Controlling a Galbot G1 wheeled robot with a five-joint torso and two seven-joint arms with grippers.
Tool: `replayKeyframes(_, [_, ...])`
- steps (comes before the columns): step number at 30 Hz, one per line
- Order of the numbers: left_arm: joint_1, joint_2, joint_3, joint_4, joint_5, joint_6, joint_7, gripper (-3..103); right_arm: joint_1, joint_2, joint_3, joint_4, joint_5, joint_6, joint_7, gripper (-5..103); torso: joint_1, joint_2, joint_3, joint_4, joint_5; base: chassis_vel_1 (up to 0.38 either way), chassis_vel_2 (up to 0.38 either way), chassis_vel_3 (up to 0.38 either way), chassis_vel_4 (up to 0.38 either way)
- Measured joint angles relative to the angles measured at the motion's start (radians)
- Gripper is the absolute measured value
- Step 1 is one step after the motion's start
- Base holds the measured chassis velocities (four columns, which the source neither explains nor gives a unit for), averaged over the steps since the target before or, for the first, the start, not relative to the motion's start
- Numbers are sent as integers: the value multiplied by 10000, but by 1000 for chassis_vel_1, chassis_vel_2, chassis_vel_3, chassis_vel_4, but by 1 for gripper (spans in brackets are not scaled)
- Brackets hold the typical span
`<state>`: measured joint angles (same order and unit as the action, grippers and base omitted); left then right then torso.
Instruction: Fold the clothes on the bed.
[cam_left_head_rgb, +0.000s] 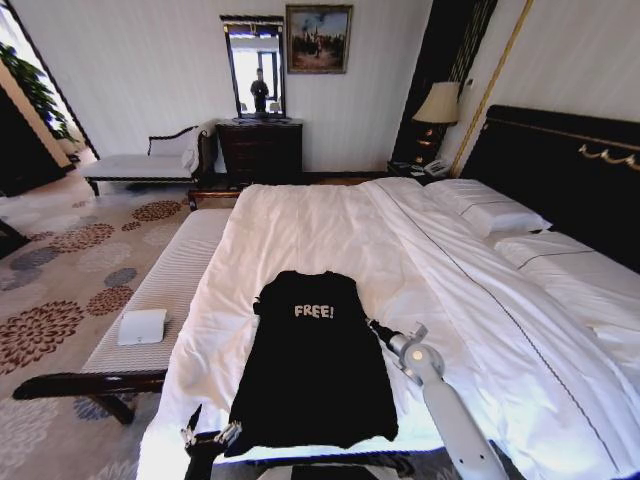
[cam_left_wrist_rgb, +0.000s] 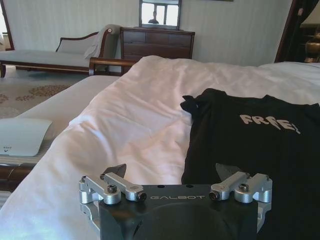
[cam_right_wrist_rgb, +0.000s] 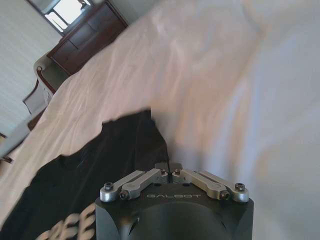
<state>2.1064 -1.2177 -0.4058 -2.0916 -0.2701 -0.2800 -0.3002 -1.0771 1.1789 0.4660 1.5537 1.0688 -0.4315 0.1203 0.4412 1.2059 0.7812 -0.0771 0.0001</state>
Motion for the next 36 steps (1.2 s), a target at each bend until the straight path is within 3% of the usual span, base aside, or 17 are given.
replayKeyframes(3, [11,-19,12,-15,19,-29,0,100,305,-608,-99,-21,-615,249,-162,0,0,0,0,0,-1,0,0,0,0])
replayKeyframes(11, [78,-45,39,-36,99,-82,0,100,1114,-1416,-515,-829,-1598,852,-542,0,0,0,0,0,2,0,0,0,0])
replayKeyframes(23, [145,-84,35,-92,179,-88,9,100,1994,-1563,-1121,-1931,-2302,1064,-706,0,0,0,0,0,-1,0,0,0,0])
replayKeyframes(31, [130,-33,12,-97,199,-66,18,100,2115,-1224,-1260,-2222,-2343,394,-263,-3,0,-1,0,1,-1,0,0,0,0])
replayKeyframes(33, [55,45,-7,-97,138,-11,23,100,1974,-1195,-1256,-2220,-2474,59,-11,8,0,0,0,1,-1,0,0,0,0])
replayKeyframes(35, [2,92,-33,-104,88,26,23,100,1894,-1194,-1228,-2207,-2525,-56,96,8,0,0,0,1,0,0,0,0,0])
replayKeyframes(36, [-74,155,-65,-124,3,80,25,100,1801,-1197,-1169,-2174,-2554,-145,194,13,0,-1,0,0,-2,0,0,0,0])
